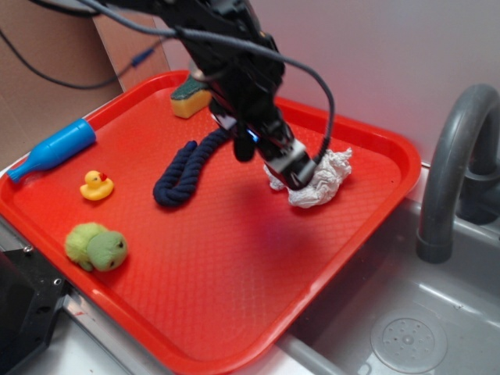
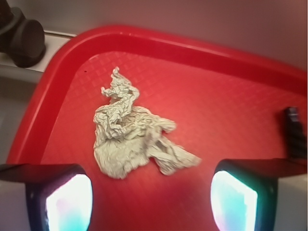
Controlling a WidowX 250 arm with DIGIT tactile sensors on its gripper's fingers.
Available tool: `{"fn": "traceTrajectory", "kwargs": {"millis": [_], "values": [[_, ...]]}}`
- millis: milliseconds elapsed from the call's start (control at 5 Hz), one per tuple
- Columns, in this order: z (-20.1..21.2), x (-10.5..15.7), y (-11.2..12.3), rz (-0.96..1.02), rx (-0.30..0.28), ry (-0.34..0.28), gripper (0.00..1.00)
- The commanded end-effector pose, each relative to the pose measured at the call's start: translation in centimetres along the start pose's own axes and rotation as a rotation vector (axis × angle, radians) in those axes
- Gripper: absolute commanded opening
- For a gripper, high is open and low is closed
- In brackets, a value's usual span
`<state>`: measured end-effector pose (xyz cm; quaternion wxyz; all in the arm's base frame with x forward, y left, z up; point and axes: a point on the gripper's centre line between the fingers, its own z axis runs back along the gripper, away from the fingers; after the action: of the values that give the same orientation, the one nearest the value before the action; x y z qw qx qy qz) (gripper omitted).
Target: Grab the white paper.
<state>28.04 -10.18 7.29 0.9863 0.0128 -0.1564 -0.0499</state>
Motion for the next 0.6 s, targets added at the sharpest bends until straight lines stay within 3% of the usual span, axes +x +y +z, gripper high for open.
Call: {"fn": "traceTrajectory", "kwargs": {"millis": [0, 200, 400], "values": [[-2.2, 1.8, -1.2, 0.098, -0.016, -0.093, 1.0], [-4.0, 1.9, -0.9, 0.149, -0.018, -0.062, 0.81], [-3.8, 1.1, -0.7, 0.164, -0.019, -0.062, 0.0]]}}
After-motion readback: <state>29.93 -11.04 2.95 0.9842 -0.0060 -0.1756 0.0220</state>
